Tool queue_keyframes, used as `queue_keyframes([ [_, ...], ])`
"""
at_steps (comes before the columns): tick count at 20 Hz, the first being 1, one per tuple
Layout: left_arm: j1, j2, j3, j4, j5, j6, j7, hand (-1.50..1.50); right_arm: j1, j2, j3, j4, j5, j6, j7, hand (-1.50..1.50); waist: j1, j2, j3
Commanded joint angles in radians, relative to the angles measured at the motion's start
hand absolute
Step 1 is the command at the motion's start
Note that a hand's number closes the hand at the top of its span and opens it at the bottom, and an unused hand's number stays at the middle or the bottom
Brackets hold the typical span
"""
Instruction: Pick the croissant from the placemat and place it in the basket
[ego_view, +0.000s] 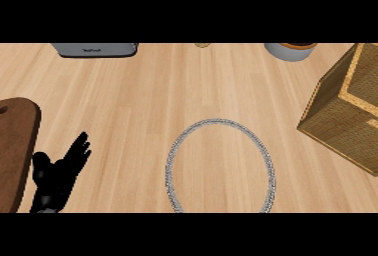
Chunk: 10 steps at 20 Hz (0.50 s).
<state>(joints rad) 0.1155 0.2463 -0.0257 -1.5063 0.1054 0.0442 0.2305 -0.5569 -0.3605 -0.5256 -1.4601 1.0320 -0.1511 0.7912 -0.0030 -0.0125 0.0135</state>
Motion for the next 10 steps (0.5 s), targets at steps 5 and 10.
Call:
queue_keyframes([
  [5, 0.032, -0.035, -0.027, 0.102, -0.024, -0.006, 0.019, 0.0, 0.041, -0.052, -0.058, -0.103, -0.092, 0.008, -0.022, -1.5, -0.004, 0.012, -0.014],
  [10, 0.036, 0.005, 0.025, 0.084, 0.02, -0.046, 0.03, 0.0, 0.102, -0.038, -0.118, -0.259, -0.126, -0.009, 0.039, -1.5, -0.012, 0.008, -0.014],
])
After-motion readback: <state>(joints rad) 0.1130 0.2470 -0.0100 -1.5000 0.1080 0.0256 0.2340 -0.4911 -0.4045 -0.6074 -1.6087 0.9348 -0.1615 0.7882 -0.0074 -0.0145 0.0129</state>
